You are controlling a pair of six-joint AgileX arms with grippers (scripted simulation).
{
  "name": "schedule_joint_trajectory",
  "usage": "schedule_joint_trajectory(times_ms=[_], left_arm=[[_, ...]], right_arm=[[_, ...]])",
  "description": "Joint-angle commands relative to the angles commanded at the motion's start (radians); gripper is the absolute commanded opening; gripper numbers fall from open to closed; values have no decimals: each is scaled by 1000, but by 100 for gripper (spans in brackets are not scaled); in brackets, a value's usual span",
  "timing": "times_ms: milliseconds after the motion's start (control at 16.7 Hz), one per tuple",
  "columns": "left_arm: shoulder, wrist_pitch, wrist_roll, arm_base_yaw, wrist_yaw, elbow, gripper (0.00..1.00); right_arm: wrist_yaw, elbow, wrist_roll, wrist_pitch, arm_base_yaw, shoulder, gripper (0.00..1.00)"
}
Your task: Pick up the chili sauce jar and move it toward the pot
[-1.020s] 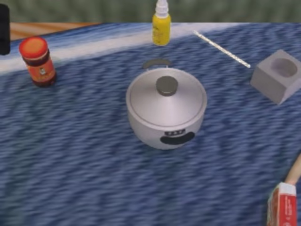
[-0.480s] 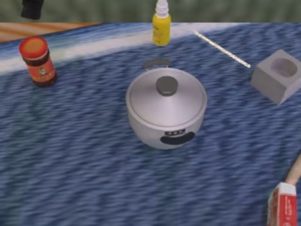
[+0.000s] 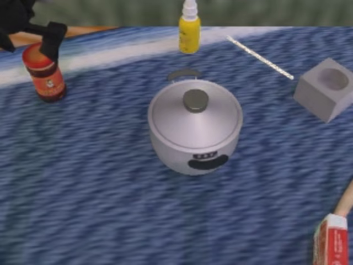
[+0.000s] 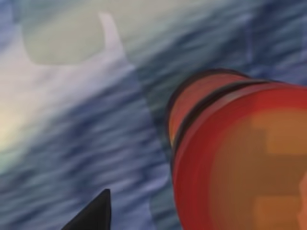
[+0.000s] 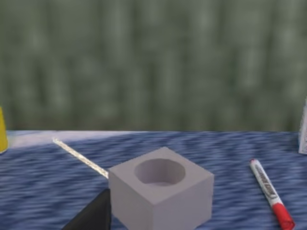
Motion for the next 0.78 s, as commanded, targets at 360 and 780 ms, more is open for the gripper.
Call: schedule_joint_trajectory(times_ms=[360, 780], left_arm=[[35, -18, 4, 2, -2, 32, 100], [65, 95, -1, -3, -2, -51, 100]], right_arm=[[0, 0, 0, 0, 0, 0, 100], [0, 0, 0, 0, 0, 0, 100]])
